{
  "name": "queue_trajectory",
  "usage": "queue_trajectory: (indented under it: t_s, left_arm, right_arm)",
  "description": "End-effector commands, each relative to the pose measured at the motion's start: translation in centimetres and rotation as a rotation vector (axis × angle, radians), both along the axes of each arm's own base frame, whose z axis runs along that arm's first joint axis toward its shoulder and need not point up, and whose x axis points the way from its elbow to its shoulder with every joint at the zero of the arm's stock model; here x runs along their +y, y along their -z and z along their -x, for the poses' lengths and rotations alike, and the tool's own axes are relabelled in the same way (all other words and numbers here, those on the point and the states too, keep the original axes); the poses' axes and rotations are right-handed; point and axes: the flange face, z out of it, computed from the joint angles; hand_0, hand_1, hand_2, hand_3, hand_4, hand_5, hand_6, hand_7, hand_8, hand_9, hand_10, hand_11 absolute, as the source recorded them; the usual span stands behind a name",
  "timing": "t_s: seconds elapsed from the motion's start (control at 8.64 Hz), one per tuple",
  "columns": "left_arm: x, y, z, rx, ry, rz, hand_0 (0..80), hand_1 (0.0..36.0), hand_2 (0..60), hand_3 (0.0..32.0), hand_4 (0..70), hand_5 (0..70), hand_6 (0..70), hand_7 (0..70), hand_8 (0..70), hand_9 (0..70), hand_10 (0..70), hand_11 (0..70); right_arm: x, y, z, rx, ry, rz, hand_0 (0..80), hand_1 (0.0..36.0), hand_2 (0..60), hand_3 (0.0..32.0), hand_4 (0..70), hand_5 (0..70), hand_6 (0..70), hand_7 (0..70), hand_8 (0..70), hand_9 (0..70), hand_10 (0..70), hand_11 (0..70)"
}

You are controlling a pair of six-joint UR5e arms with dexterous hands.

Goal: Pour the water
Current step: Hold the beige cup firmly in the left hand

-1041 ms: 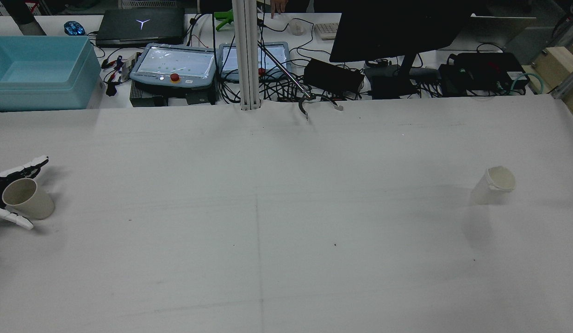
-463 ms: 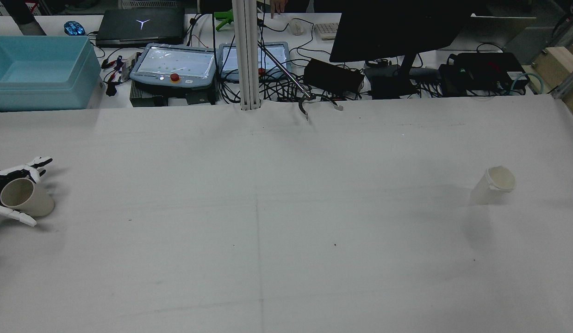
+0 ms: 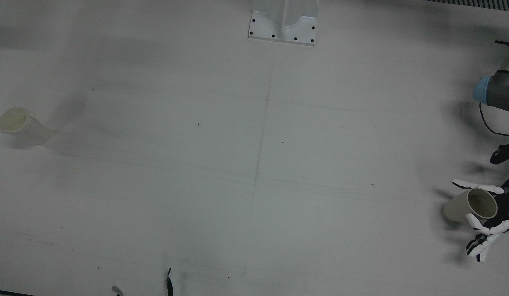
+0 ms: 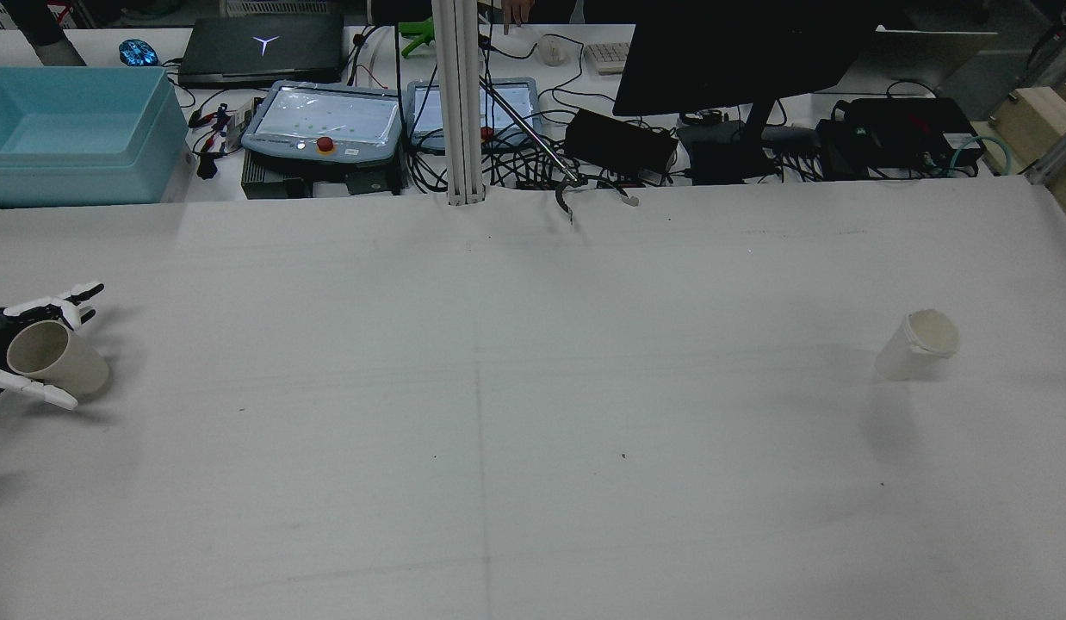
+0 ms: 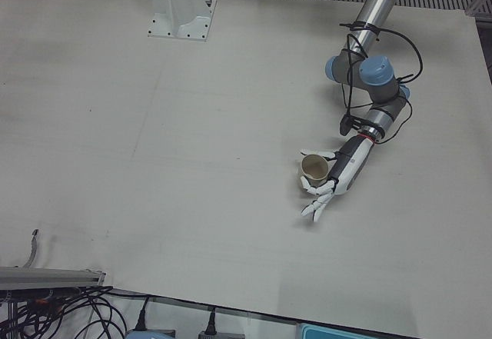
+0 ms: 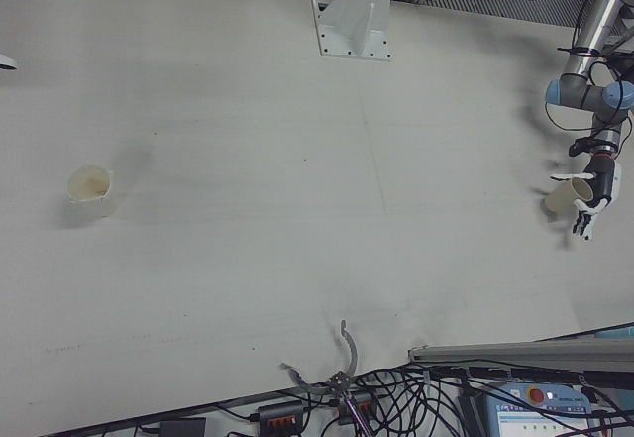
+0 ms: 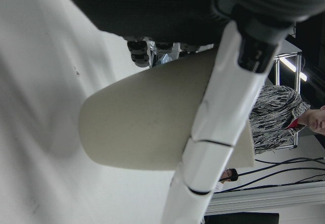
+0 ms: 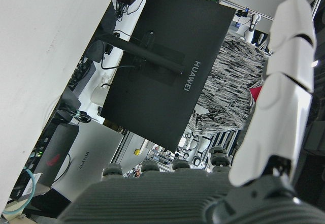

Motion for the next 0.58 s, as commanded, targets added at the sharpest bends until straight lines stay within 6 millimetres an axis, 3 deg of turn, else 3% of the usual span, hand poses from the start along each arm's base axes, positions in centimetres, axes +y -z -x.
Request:
queue_trajectory:
  t_s: [0.0, 0.12, 0.23, 0.35, 0.46]
  left_arm:
    - [-0.3, 3.4, -0.6, 0.050, -0.002, 0.011, 80.0, 36.0, 60.0, 0.0, 33.6, 70.0, 10.7, 9.2, 1.5, 0.4, 4.1, 10.4]
    - [0.0, 3.8, -1.2, 0.077, -0.009, 0.036, 80.0, 36.0, 60.0, 0.0, 33.8, 70.0, 10.8, 9.7, 1.5, 0.5, 4.1, 10.4]
    - [0.1, 4.0, -1.4, 0.094, 0.007, 0.054, 80.0, 36.0, 60.0, 0.0, 34.7, 70.0, 11.3, 10.0, 1.8, 0.6, 4.3, 10.7]
    - [0.3, 4.2, -1.7, 0.102, 0.005, 0.063, 80.0, 36.0, 60.0, 0.0, 34.4, 70.0, 11.2, 10.0, 1.8, 0.6, 4.4, 10.8]
    - [0.3, 4.5, -1.8, 0.104, 0.003, 0.059, 80.0, 36.0, 60.0, 0.0, 34.6, 70.0, 11.2, 9.9, 1.8, 0.5, 4.3, 10.7]
  right_arm:
    - [1.8, -11.2, 0.0, -0.018, 0.004, -0.006, 51.3, 22.4, 12.1, 0.0, 0.0, 5.1, 0.5, 0.0, 0.0, 0.0, 0.0, 0.0]
    - [1.8, -13.7, 0.3, -0.014, 0.010, 0.001, 54.8, 25.3, 11.9, 0.0, 0.0, 6.4, 2.5, 0.0, 0.0, 0.0, 0.0, 0.0]
    - [0.2, -15.3, 1.1, -0.008, 0.028, -0.025, 55.9, 26.4, 13.6, 0.0, 0.0, 6.9, 4.7, 0.0, 0.0, 0.0, 0.0, 0.0]
    - [-1.2, -17.4, 2.7, 0.000, 0.063, -0.019, 55.8, 26.3, 14.6, 0.0, 0.0, 7.1, 6.0, 0.0, 0.2, 0.0, 0.0, 0.0]
    - [-3.6, -19.1, 6.2, 0.011, 0.134, -0.023, 55.8, 26.6, 16.6, 0.0, 0.0, 7.1, 6.6, 0.0, 0.3, 0.0, 0.0, 0.0]
